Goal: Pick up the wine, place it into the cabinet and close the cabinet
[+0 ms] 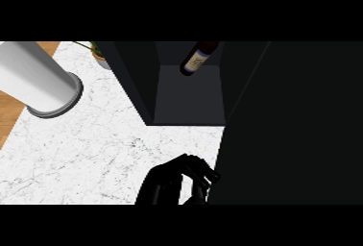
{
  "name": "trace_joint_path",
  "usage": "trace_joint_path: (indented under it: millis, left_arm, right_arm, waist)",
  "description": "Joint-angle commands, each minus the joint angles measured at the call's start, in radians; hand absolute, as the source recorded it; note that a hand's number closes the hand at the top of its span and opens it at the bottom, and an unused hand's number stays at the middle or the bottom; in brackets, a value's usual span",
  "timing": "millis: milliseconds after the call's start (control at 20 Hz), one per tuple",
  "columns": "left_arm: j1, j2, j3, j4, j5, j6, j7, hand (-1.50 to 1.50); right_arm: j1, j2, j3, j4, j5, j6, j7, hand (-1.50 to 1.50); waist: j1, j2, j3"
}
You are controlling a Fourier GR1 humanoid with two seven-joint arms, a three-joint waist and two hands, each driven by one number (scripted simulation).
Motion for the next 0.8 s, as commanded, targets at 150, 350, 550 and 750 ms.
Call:
trace_joint_path:
  millis: [150,350,550,750]
  left_arm:
    - [0.166,0.198,0.027,-0.203,0.04,-0.13,-0.018,1.5]
    - [0.232,0.324,0.102,-0.294,0.108,-0.236,-0.031,1.5]
    - [0.337,0.441,0.157,-0.385,0.162,-0.312,-0.066,1.5]
    - [0.405,0.511,0.277,-0.389,0.234,-0.402,-0.121,1.5]
  right_arm:
    - [-0.018,0.018,0.051,-0.008,-0.106,0.028,0.045,1.5]
    - [0.0,-0.022,0.078,-0.052,-0.141,0.129,-0.003,1.5]
    - [-0.006,0.103,0.195,-0.023,-0.169,0.066,0.017,1.5]
    - [-0.036,0.166,0.307,-0.011,-0.134,0.04,0.062,1.5]
  waist:
    - [0.005,0.002,-0.001]
    - [0.003,0.003,-0.001]
    - [0.024,0.001,-0.002]
    - [0.021,-0.001,-0.004]
